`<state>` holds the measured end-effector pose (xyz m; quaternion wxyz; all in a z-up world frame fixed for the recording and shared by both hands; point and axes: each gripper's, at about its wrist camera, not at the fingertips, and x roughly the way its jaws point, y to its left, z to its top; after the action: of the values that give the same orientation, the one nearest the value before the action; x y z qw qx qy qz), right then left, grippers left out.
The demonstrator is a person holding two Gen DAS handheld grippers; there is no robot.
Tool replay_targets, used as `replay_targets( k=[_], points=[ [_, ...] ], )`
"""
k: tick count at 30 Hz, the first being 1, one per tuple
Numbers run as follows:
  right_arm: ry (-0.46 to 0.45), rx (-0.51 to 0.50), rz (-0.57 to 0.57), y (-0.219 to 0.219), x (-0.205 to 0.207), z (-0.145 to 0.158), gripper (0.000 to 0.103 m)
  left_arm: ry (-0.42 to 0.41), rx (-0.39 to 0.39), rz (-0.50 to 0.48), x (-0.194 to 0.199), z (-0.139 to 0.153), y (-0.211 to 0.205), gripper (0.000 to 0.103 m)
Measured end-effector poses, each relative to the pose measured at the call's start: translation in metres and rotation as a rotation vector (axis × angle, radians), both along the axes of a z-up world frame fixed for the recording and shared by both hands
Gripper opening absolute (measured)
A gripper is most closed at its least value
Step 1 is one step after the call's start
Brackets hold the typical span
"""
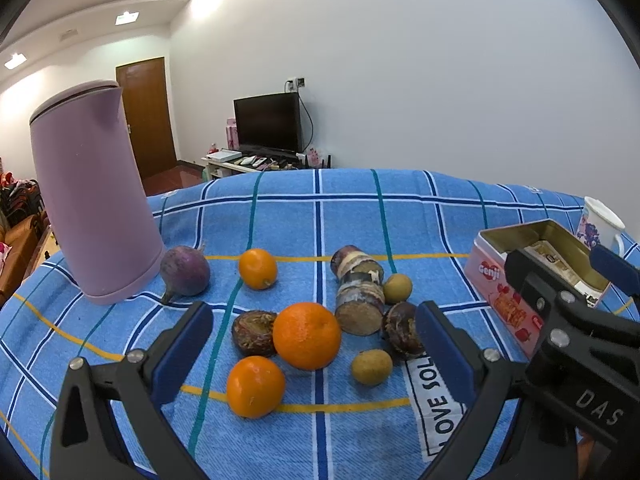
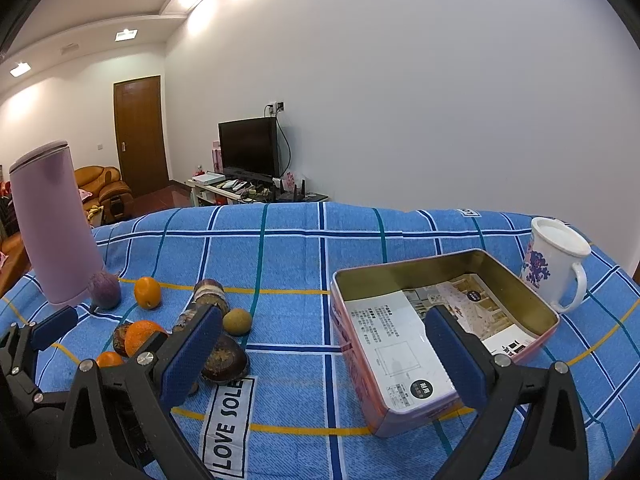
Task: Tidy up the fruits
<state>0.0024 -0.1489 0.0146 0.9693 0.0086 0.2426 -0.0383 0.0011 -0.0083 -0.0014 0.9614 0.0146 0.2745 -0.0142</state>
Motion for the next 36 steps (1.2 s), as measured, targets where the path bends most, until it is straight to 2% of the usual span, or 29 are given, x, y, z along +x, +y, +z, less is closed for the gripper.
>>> replay_targets(
  k=[36],
  points=[
    [-0.008, 0.003, 0.002, -0.0008, -0.0007, 0.0019, 0.102, 0.006, -0.004, 0.001, -0.0018, 0.0008, -0.0008, 0.103]
  ],
)
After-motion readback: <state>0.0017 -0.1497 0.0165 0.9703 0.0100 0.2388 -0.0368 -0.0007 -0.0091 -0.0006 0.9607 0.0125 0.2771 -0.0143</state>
